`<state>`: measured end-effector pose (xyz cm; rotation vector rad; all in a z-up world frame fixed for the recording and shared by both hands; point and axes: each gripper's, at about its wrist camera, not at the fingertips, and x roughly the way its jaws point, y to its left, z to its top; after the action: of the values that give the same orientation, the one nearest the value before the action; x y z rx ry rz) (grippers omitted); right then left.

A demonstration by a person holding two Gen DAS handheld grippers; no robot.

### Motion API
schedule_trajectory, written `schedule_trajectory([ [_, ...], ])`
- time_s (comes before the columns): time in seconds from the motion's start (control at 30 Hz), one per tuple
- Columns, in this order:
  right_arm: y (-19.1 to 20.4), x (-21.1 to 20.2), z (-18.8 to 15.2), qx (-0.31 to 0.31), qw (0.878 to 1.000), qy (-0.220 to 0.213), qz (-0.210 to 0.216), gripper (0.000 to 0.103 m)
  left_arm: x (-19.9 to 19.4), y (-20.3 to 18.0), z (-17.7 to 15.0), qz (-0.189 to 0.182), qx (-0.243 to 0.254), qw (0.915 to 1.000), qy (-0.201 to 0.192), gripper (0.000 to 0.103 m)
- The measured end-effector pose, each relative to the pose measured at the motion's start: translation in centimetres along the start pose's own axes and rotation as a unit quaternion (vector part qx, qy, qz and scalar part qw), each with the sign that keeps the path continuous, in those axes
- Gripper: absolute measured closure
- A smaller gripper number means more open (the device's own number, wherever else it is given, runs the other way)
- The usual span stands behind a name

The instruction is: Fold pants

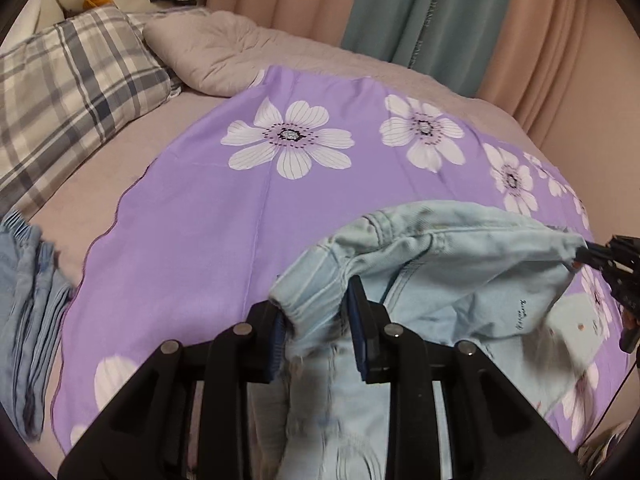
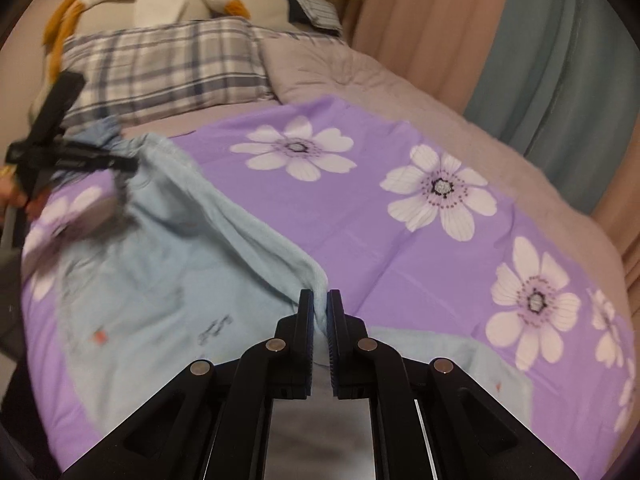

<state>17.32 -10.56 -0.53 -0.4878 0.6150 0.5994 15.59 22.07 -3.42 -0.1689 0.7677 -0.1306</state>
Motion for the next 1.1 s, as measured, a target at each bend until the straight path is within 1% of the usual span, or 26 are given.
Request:
schedule_trajectory([
  [0.1,2.5,-2.2,-1.8,-0.011,1.0,0.001,-0.002,0.096,-1.7,-0.5,-2.1,0.003,0.023,0.9997,-0.01,0.074],
  [0.17,4.3,-3.3,-3.5,-0.025,1.0,0.01,-0.005,0.096,-2.7,-0.5,-3.7,0.004,0.035,0.9993,-0.012,0.073],
  [0.23,5.9,-3.3,-4.8,-0.04,0.999,0.022,-0.002,0.096,-3.1,-0.1,-5.2,0.007,0.035,0.9993,-0.011,0.072],
  [0.37,9.1,-3.3,-7.7,-0.068,0.997,0.044,0.019,0.096,-3.3,0.7,-8.0,0.01,0.02,0.9998,0.003,0.07],
  [0.4,9.7,-2.9,-8.4,-0.07,0.996,0.053,0.027,0.096,-3.1,0.7,-8.7,0.017,0.021,0.9996,0.01,0.068],
  [0.43,10.2,-2.5,-9.0,-0.074,0.995,0.062,0.03,0.096,-2.6,0.5,-9.4,0.033,0.029,0.9988,0.021,0.067],
  [0.47,10.7,-2.0,-9.7,-0.078,0.994,0.073,0.032,0.096,-2.3,0.3,-9.9,0.053,0.039,0.9974,0.03,0.063],
  [0.5,11.0,-1.3,-10.2,-0.079,0.992,0.085,0.038,0.096,-1.4,0.0,-10.7,0.088,0.058,0.9933,0.048,0.063],
  [0.53,11.1,-0.4,-10.8,-0.078,0.991,0.1,0.044,0.095,-0.7,0.0,-11.3,0.106,0.068,0.9899,0.065,0.063],
  [0.57,10.8,0.3,-11.1,-0.071,0.991,0.104,0.043,0.095,-0.4,0.1,-11.8,0.118,0.069,0.9876,0.077,0.063],
  [0.63,9.9,0.9,-11.2,-0.033,0.991,0.118,0.058,0.094,-1.2,0.8,-12.3,0.112,0.052,0.9895,0.075,0.064],
  [0.7,8.8,0.2,-10.7,0.002,0.991,0.113,0.077,0.091,-2.8,1.5,-12.3,0.106,0.031,0.9921,0.06,0.065],
  [0.77,7.5,-1.0,-10.3,0.037,0.99,0.09,0.1,0.089,-4.6,1.9,-12.2,0.107,0.011,0.9934,0.041,0.066],
  [0.8,6.4,-1.5,-10.1,0.069,0.988,0.075,0.114,0.089,-5.1,1.9,-12.2,0.102,0.003,0.9942,0.033,0.066],
  [0.83,5.3,-1.7,-10.1,0.105,0.985,0.061,0.124,0.088,-5.4,1.5,-12.1,0.093,-0.003,0.9953,0.026,0.066],
  [0.87,4.5,-1.5,-10.2,0.138,0.981,0.05,0.128,0.088,-5.6,0.9,-11.9,0.076,-0.008,0.9968,0.02,0.065],
  [0.9,3.5,-0.9,-10.5,0.173,0.976,0.045,0.125,0.087,-5.4,0.0,-11.8,0.062,-0.009,0.9979,0.018,0.064],
  [0.97,3.4,0.9,-11.1,0.205,0.971,0.061,0.11,0.086,-4.5,-2.6,-11.6,0.03,0.005,0.9993,0.02,0.063],
  [1.0,3.7,2.3,-11.6,0.215,0.968,0.081,0.1,0.086,-4.0,-3.9,-11.7,0.021,0.016,0.9993,0.025,0.063],
  [1.03,4.1,3.7,-12.0,0.219,0.965,0.103,0.097,0.086,-3.3,-4.9,-12.0,0.017,0.028,0.9989,0.034,0.062],
  [1.07,4.3,4.2,-12.2,0.218,0.965,0.109,0.094,0.086,-2.3,-5.9,-12.4,0.015,0.041,0.9977,0.051,0.062],
  [1.1,4.3,4.2,-12.1,0.214,0.967,0.104,0.092,0.086,-1.6,-6.4,-12.8,0.013,0.048,0.9968,0.063,0.062],
])
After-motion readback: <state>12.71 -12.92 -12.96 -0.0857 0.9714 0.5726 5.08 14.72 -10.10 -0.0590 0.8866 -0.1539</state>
